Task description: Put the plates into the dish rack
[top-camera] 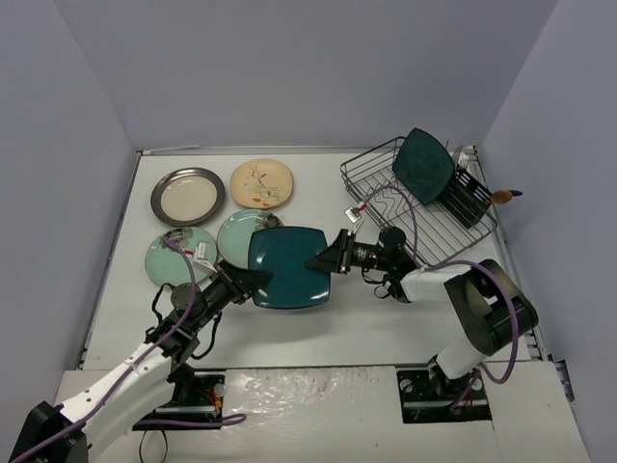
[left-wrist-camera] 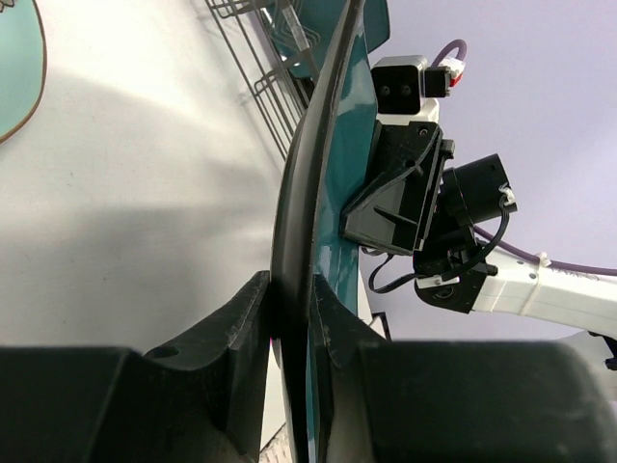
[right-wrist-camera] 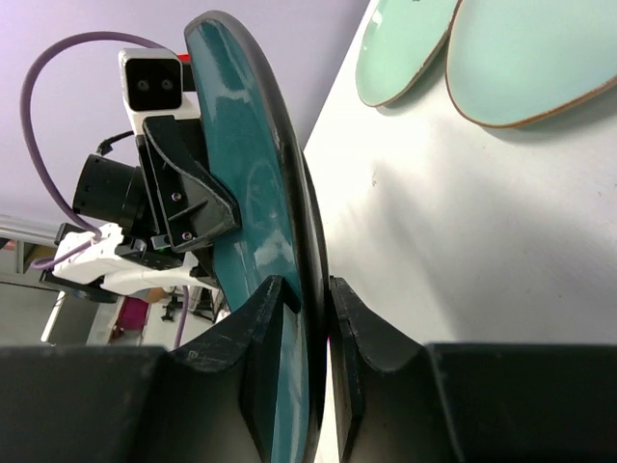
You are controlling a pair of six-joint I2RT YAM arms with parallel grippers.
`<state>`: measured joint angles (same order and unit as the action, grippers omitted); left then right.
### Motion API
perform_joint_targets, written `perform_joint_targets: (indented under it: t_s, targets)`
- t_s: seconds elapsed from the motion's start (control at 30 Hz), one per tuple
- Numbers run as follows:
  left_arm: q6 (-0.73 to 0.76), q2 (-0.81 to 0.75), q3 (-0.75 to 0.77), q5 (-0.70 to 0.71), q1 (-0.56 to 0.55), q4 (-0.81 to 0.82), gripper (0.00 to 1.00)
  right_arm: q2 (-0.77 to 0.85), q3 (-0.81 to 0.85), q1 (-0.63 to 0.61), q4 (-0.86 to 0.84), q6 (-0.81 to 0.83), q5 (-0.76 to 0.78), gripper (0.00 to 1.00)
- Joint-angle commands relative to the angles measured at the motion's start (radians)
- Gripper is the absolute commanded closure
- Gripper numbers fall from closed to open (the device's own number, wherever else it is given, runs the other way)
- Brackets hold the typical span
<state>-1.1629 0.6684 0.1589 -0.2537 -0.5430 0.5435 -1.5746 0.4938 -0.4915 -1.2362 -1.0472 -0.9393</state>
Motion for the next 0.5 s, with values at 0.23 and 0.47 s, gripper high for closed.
perform_joint_targets:
  t_s: [0.23, 0.47]
  targets:
    - [0.088, -0.06, 0.136, 0.075, -0.002, -0.164, 0.6, 0.352, 0.132, 0.007, 0.126, 0.285, 0.037, 1.0]
    - [0.161, -0.097, 0.23, 0.114, 0.001, -0.381, 0.23, 0.512, 0.308, 0.014, 0.742, 0.652, 0.192, 1.0]
